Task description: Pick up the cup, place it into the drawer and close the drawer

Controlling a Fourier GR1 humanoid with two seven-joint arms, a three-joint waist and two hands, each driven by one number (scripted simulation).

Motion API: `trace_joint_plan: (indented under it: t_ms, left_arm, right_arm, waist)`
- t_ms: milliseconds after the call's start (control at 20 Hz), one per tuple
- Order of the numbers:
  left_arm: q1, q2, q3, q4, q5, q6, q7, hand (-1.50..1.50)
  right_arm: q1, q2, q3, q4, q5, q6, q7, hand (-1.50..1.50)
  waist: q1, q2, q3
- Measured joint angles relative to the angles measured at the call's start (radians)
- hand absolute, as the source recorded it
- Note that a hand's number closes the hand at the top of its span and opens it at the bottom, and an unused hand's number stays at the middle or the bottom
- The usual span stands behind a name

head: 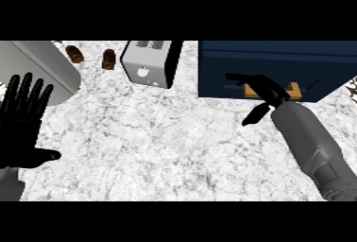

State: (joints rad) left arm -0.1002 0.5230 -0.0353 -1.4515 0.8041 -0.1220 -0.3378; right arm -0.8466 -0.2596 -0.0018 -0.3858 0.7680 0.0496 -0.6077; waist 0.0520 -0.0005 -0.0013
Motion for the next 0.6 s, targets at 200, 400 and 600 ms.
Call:
trace_joint_plan:
  t_ms: [200,400,600]
  left_arm:
    - [-0.011,-0.013,-0.008,0.017,-0.017,-0.014,-0.009,-1.50]
    - [-0.026,-0.010,0.000,0.030,-0.024,-0.018,-0.009,-1.50]
    - [-0.038,-0.020,-0.001,0.051,-0.039,-0.024,-0.025,-1.50]
  right_arm:
    - [-0.052,-0.023,-0.021,0.072,-0.007,0.030,-0.038,-1.50]
    - [-0.083,-0.039,-0.031,0.124,-0.011,0.069,-0.066,-1.50]
    - [-0.091,-0.047,-0.043,0.160,-0.021,0.090,-0.108,-1.50]
  waist:
    - [0.011,0.006,0.000]
    - [0.018,0.009,0.001]
    - [0.023,0.012,0.004]
